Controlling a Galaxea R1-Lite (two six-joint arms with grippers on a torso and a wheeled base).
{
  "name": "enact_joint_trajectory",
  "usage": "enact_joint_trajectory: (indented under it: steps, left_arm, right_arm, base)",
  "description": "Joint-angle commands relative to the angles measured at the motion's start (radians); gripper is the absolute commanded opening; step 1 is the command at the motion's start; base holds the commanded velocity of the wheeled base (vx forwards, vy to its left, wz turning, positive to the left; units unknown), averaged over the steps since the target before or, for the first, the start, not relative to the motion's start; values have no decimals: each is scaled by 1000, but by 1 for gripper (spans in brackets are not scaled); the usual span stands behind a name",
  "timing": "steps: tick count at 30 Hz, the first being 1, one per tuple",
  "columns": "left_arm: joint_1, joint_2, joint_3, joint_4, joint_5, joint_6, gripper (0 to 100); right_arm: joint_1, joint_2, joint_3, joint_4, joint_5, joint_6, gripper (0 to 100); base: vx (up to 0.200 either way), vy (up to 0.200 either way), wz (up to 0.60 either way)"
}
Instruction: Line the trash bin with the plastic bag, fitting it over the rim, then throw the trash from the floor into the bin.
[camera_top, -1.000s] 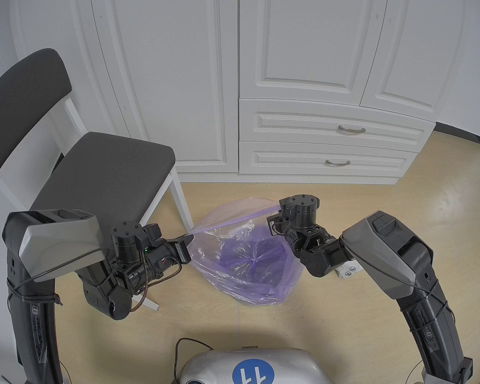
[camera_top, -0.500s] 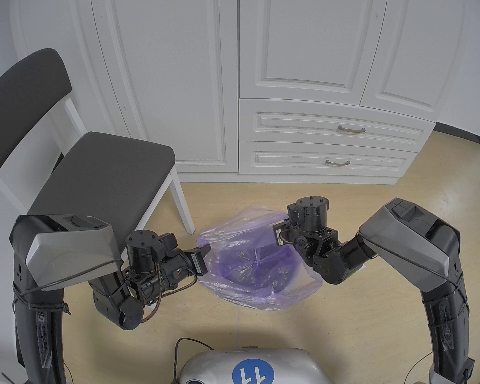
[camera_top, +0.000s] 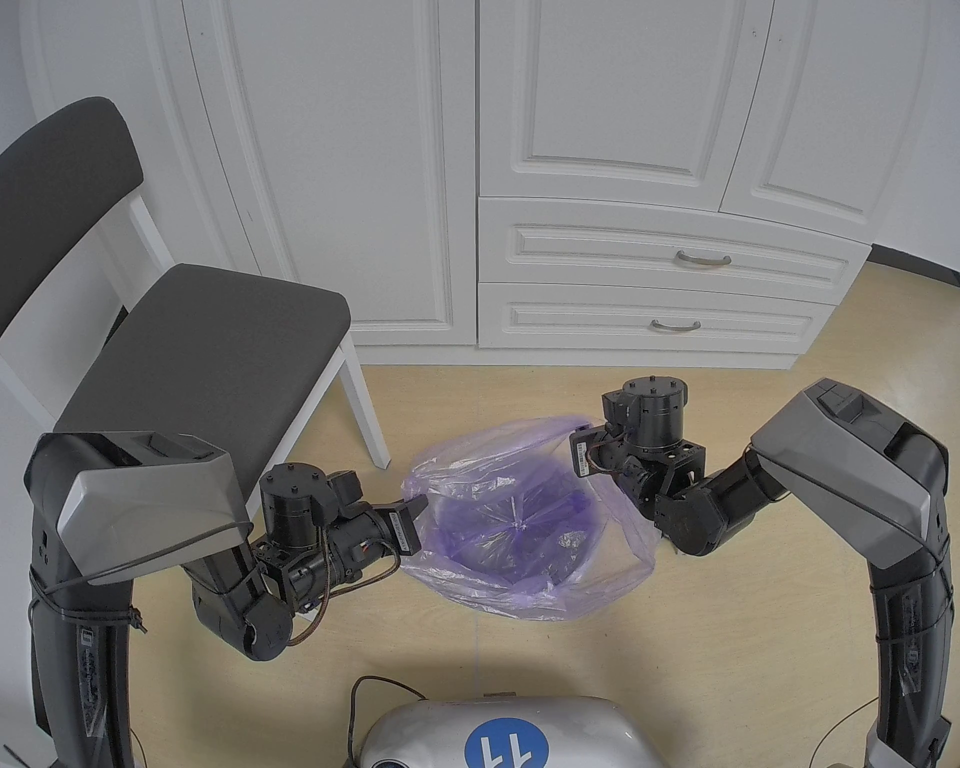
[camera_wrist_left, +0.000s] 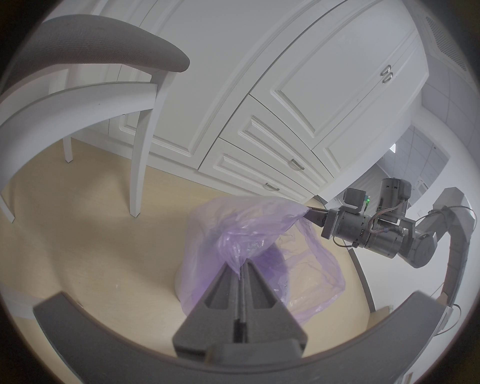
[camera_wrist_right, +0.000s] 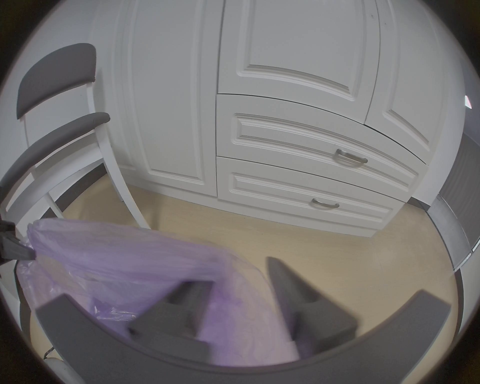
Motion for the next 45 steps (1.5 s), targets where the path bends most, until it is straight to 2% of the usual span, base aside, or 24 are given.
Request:
enact_joint_trajectory:
  steps: [1, 5, 9, 10, 11, 14, 16, 19, 23, 27, 29, 30, 32, 38, 43, 45]
  left_arm:
    - [3, -9, 9, 13, -6, 1, 100]
    - [4, -29, 9, 41, -4, 3, 100]
    - [20, -57, 17, 39, -4, 10, 100]
    - [27, -80, 20, 41, -4, 10, 100]
    - [27, -80, 20, 41, -4, 10, 100]
    - [21, -101, 21, 45, -4, 10, 100]
    - [17, -103, 21, 50, -4, 12, 100]
    - [17, -91, 14, 64, -4, 18, 100]
    - [21, -83, -31, 203, 14, 66, 100]
    - [13, -87, -95, 344, 86, 75, 100]
    - [10, -83, -114, 364, 106, 83, 100]
    - [6, -78, -158, 400, 147, 98, 100]
    - [4, -66, -207, 427, 177, 99, 100]
    - [10, -41, -338, 521, 190, 99, 100]
    - [7, -18, -378, 542, 192, 95, 100]
    - [1, 8, -410, 545, 218, 92, 100]
  right_arm:
    - [7, -87, 71, 20, 32, 10, 100]
    - [19, -164, 147, 20, 39, 15, 100]
    - [21, -290, 298, 18, 36, 64, 100]
    - [24, -331, 373, 10, 30, 122, 100]
    - [24, -331, 373, 10, 30, 122, 100]
    - [29, -336, 457, 3, 22, 243, 100]
    - [18, -294, 456, 4, 24, 274, 100]
    - [1, -233, 462, 7, 35, 276, 100]
    - [1, -121, 433, -5, 21, 271, 100]
    - [-16, -89, 414, -48, 19, 271, 100]
    - [-22, -80, 408, -49, 19, 271, 100]
    - [-43, -61, 374, -56, 12, 271, 100]
    - [-65, -38, 331, -57, -14, 276, 100]
    - [-109, 37, 230, -85, -90, 280, 100]
    - [-122, 65, 195, -145, -105, 274, 100]
    - [-122, 83, 176, -155, -103, 276, 100]
  base:
    - [0, 0, 0]
    - [0, 0, 0]
    - [0, 0, 0]
    - [0, 0, 0]
    - [0, 0, 0]
    - [0, 0, 0]
    - [0, 0, 0]
    - [0, 0, 0]
    - [0, 0, 0]
    - [0, 0, 0]
    - [0, 0, 0]
    - [0, 0, 0]
    - [0, 0, 0]
    - [0, 0, 0]
    - [0, 0, 0]
    - [0, 0, 0]
